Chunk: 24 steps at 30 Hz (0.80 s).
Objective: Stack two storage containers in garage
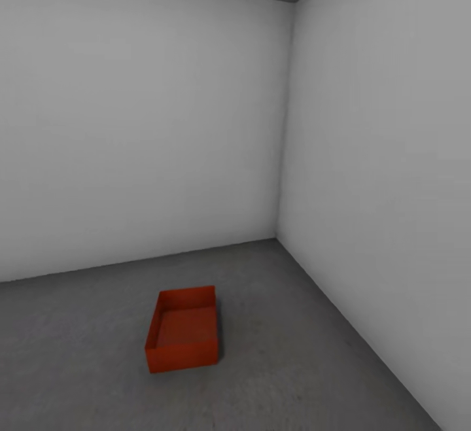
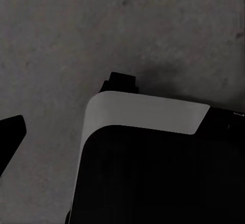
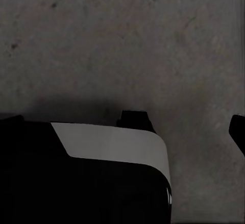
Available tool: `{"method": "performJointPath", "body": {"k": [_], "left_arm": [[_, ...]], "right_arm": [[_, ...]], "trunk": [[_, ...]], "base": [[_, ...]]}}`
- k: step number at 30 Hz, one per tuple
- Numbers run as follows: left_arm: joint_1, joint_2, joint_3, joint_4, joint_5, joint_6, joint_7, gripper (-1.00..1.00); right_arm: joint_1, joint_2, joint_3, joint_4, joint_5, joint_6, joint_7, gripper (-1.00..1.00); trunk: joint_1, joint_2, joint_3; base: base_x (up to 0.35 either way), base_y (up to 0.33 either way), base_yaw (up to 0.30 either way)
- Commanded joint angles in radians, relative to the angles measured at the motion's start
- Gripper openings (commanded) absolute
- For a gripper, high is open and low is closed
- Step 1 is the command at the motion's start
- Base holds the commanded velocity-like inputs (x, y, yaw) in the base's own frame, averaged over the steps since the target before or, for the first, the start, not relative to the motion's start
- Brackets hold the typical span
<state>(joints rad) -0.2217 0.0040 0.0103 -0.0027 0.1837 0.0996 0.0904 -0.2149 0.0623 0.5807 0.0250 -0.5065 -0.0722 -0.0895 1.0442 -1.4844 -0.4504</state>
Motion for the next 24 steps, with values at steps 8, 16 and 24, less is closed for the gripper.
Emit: {"method": "performJointPath", "body": {"k": [8, 16, 24], "left_arm": [[0.0, 0.001, 0.0, 0.0, 0.007, 0.003, 0.003, 1.0], [-0.001, 0.001, 0.0, 0.0, 0.007, 0.003, 0.003, 1.0], [-0.001, 0.001, 0.0, 0.0, 0.007, 0.003, 0.003, 1.0]], "right_arm": [[-0.001, 0.001, 0.008, 0.003, -0.009, -0.005, -0.001, 1.0], [-0.001, 0.001, 0.008, 0.003, -0.009, -0.005, -0.001, 1.0], [-0.001, 0.001, 0.008, 0.003, -0.009, -0.004, -0.001, 1.0]], "trunk": [[0.0, -0.001, -0.001], [0.0, -0.001, -0.001], [0.0, -0.001, -0.001]], "base": [[0.0, 0.0, -0.249], [0.0, 0.0, -0.249], [0.0, 0.0, -0.249]]}}
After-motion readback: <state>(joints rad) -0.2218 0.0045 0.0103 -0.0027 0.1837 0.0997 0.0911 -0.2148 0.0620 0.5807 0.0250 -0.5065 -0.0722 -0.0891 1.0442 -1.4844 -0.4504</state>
